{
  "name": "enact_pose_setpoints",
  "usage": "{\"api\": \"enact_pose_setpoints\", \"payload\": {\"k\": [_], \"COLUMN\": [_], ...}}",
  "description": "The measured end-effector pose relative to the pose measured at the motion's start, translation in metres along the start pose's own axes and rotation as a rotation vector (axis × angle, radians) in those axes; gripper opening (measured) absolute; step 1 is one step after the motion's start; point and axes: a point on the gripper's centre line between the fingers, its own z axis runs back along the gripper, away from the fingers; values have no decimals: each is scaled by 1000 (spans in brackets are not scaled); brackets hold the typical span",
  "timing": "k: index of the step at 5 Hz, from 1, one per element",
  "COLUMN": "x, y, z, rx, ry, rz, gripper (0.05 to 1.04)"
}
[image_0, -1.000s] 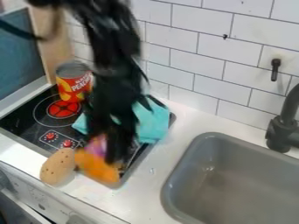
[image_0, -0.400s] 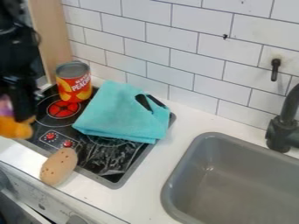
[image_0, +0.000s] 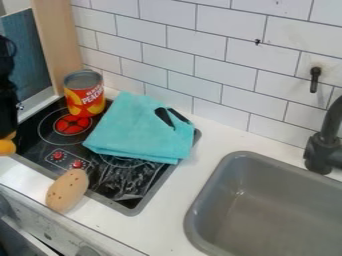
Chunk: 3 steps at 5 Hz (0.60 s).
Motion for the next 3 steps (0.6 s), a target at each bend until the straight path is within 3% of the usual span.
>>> {"api": "enact_pose_setpoints", "payload": {"k": [1,3], "x": [14,67], "y": [22,64], "z": [1,-11], "rx": [28,60], "ry": [-31,-65], "rz": [41,77], "gripper": [607,606]}}
